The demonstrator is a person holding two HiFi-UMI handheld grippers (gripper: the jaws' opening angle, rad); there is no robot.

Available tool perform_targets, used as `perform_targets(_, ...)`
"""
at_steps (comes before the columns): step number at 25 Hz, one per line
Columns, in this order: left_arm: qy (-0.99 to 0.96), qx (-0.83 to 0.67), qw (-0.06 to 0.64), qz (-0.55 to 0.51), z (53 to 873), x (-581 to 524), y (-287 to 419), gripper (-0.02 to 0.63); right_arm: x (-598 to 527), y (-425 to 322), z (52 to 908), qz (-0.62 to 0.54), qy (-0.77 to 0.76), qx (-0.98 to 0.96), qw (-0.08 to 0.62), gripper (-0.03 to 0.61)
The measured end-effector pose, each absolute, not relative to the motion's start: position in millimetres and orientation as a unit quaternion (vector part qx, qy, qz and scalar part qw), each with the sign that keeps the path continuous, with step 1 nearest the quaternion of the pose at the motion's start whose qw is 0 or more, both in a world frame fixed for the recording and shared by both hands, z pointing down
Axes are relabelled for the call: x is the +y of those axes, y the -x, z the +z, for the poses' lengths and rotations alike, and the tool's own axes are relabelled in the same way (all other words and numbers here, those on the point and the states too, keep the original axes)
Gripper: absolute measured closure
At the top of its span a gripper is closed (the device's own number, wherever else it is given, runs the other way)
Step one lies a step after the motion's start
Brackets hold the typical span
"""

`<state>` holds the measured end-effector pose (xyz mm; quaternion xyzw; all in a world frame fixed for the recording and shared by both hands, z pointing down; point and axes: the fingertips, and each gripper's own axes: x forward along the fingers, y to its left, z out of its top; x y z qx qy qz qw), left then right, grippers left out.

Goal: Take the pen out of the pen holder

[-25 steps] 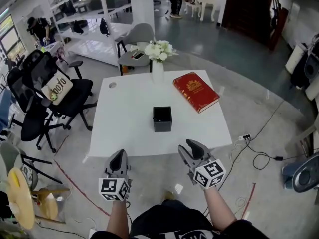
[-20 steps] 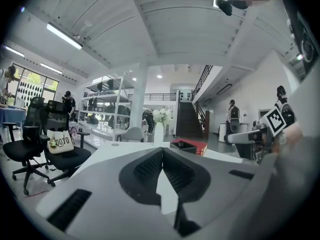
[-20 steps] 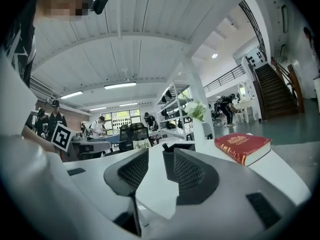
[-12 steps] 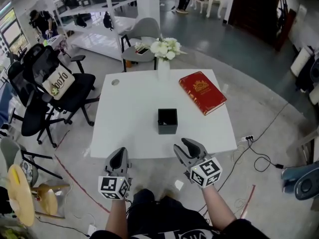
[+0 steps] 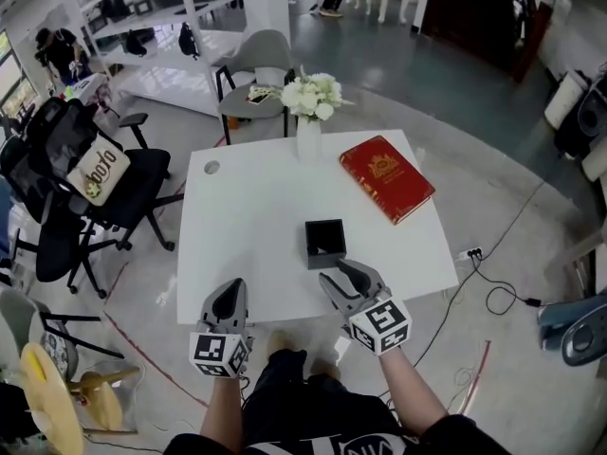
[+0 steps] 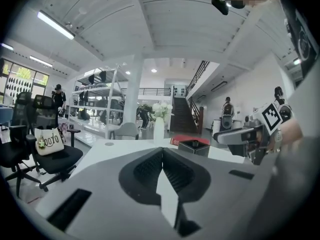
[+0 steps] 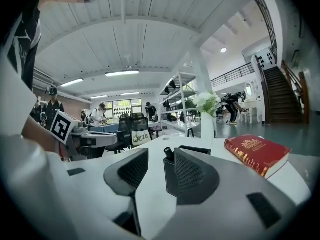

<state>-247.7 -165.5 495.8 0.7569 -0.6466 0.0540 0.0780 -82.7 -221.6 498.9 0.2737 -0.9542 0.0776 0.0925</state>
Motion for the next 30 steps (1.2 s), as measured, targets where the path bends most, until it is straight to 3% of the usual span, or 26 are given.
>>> perform_targets(21, -0.805, -0.583, 0.086, 0.068, 504.3, -236.8, 261.9, 0.609, -272.8, 129.4, 530.1, 0.064, -0.341, -0.915, 0.206, 0.433)
perform_targets(30, -0.809, -0.578, 0.085, 0.066, 505.0, -245.1, 260.7, 0.609, -279.7, 120.9, 531.1, 0.064, -0.353, -0.912, 0.198, 0.480)
